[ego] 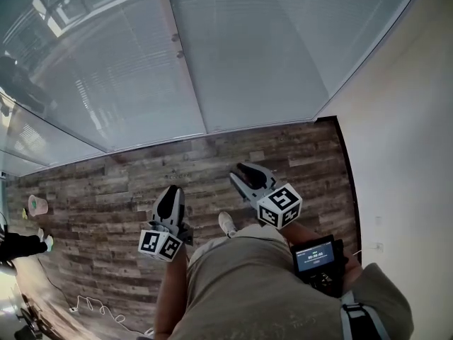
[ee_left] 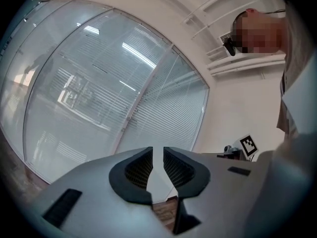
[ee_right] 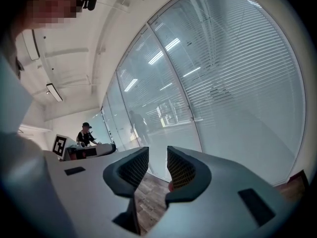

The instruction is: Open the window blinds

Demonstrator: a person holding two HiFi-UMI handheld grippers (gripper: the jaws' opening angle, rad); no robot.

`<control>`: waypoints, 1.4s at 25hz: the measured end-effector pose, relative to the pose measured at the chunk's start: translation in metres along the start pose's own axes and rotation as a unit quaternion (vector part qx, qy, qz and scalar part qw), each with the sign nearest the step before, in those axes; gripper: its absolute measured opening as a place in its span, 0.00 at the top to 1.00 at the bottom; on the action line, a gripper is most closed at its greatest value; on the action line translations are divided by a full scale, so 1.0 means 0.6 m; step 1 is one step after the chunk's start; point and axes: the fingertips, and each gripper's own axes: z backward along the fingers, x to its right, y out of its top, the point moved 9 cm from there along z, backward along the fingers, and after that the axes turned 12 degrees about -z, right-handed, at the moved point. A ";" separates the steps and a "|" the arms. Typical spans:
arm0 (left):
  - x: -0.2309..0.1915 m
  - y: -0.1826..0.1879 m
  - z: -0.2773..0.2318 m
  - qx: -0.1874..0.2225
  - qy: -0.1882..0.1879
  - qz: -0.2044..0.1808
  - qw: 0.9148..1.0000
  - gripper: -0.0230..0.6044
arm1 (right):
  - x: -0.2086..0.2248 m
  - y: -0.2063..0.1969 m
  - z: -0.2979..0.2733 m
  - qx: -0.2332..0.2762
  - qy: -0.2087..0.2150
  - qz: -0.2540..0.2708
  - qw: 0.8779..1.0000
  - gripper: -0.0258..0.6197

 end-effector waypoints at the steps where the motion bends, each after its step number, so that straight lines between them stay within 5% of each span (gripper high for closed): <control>1: -0.010 -0.002 -0.005 0.000 -0.001 0.002 1.000 0.87 | 0.000 0.000 -0.008 0.001 -0.002 0.000 1.000 0.79; 18: -0.083 -0.008 -0.120 -0.014 -0.024 0.018 0.999 0.85 | 0.061 0.022 -0.065 0.010 -0.036 -0.024 0.999 0.79; 35: -0.161 0.021 -0.278 -0.020 -0.001 0.021 1.000 0.85 | 0.159 0.129 -0.216 -0.015 -0.007 -0.018 1.000 0.79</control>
